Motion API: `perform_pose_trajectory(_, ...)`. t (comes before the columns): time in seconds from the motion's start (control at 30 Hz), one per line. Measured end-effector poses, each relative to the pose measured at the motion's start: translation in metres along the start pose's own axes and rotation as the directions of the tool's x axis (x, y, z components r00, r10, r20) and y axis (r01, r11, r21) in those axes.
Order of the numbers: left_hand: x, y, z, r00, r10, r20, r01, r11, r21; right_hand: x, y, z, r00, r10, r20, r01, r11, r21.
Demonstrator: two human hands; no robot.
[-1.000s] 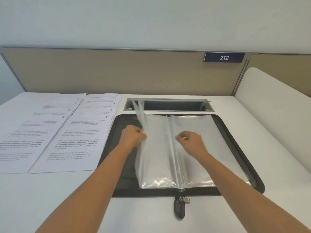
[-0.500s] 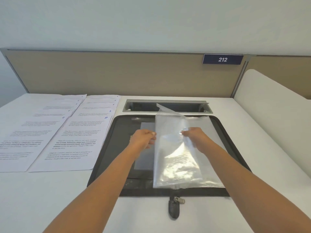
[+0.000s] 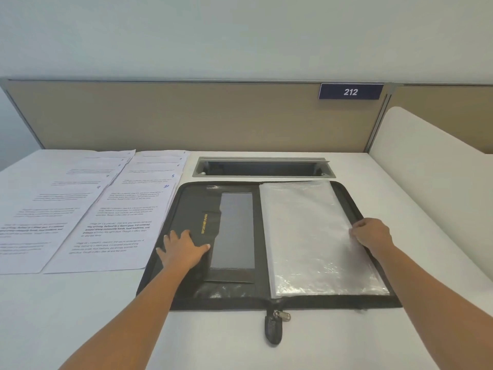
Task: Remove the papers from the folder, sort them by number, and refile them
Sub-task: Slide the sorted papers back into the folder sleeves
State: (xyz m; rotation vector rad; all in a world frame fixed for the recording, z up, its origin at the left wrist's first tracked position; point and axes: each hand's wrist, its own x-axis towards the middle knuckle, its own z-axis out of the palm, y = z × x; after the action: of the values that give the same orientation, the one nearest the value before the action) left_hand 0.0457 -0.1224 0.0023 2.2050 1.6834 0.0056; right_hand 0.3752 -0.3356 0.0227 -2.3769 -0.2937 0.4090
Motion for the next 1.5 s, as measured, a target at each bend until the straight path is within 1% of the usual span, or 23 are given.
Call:
perform_pose_trajectory(0.1,0.005,-0.004,-0.002,0.998,-0.064,-0.012,0.064,0.998,-0.017,-0.003,-0.002,0.006,1.000,-0.012,0.003,0.012,0.999,0.034)
perform_pose_trajectory(0.2,0.011,-0.008,-0.005,0.993,-0.117,-0.023,0.116,0.993,-0.020,-0.003,-0.006,0.012,0.999,-0.033,-0.010,0.034,0.993,0.113)
perform_pose_trajectory(0.27,0.014,-0.010,-0.008,0.992,-0.124,-0.028,0.124,0.992,-0.009,-0.005,-0.008,0.014,0.995,-0.073,-0.068,0.085,0.976,0.199)
perform_pose_trajectory(0.33,0.015,-0.010,-0.011,0.991,-0.122,-0.046,0.123,0.992,-0.001,-0.005,-0.009,0.016,0.980,-0.111,-0.164,0.146,0.965,0.219)
perform_pose_trajectory(0.4,0.017,-0.009,-0.014,0.989,-0.138,-0.050,0.137,0.990,-0.023,-0.005,-0.009,0.017,0.960,-0.089,-0.264,0.134,0.978,0.157)
perform_pose_trajectory(0.43,0.019,-0.009,-0.015,0.987,-0.152,-0.047,0.150,0.988,-0.040,-0.005,-0.008,0.016,0.954,-0.070,-0.291,0.102,0.990,0.095)
perform_pose_trajectory(0.47,0.020,-0.009,-0.015,0.985,-0.166,-0.042,0.164,0.985,-0.054,-0.004,-0.008,0.016,0.956,-0.050,-0.288,0.059,0.998,0.022)
perform_pose_trajectory(0.57,0.022,-0.008,-0.016,0.983,-0.182,-0.036,0.180,0.982,-0.060,-0.003,-0.004,0.017,0.986,0.026,-0.168,-0.052,0.986,-0.157)
perform_pose_trajectory(0.6,0.023,-0.008,-0.017,0.982,-0.183,-0.039,0.180,0.981,-0.067,-0.002,-0.002,0.019,0.990,0.035,-0.137,-0.062,0.977,-0.204)
perform_pose_trajectory(0.67,0.025,-0.009,-0.019,0.980,-0.195,-0.049,0.189,0.976,-0.111,0.000,0.003,0.020,0.992,0.018,-0.126,-0.052,0.961,-0.273)
perform_pose_trajectory(0.73,0.029,-0.011,-0.023,0.973,-0.225,-0.047,0.213,0.959,-0.186,0.002,0.004,0.020,0.989,0.019,-0.146,-0.060,0.959,-0.276)
perform_pose_trajectory(0.83,0.033,-0.008,-0.031,0.965,-0.263,-0.018,0.244,0.918,-0.312,0.004,0.002,0.016,0.986,0.060,-0.155,-0.099,0.962,-0.256)
perform_pose_trajectory(0.93,0.039,-0.008,-0.036,0.966,-0.257,0.004,0.240,0.897,-0.371,0.003,0.000,0.015,0.985,0.081,-0.152,-0.121,0.953,-0.277)
perform_pose_trajectory(1.0,0.040,-0.012,-0.039,0.969,-0.248,-0.018,0.227,0.913,-0.339,0.002,0.002,0.014,0.985,0.073,-0.158,-0.119,0.944,-0.308)
perform_pose_trajectory(1.1,0.041,-0.022,-0.038,0.968,-0.244,-0.055,0.224,0.944,-0.242,0.001,0.007,0.015,0.985,0.046,-0.165,-0.102,0.932,-0.348)
perform_pose_trajectory(1.3,0.040,-0.035,-0.039,0.960,-0.203,-0.192,0.171,0.971,-0.170,-0.002,0.012,0.019,0.982,0.010,-0.189,-0.086,0.913,-0.398)
perform_pose_trajectory(1.5,0.039,-0.037,-0.033,0.948,-0.096,-0.304,0.089,0.995,-0.037,-0.003,0.009,0.026,0.976,-0.008,-0.216,-0.082,0.912,-0.403)
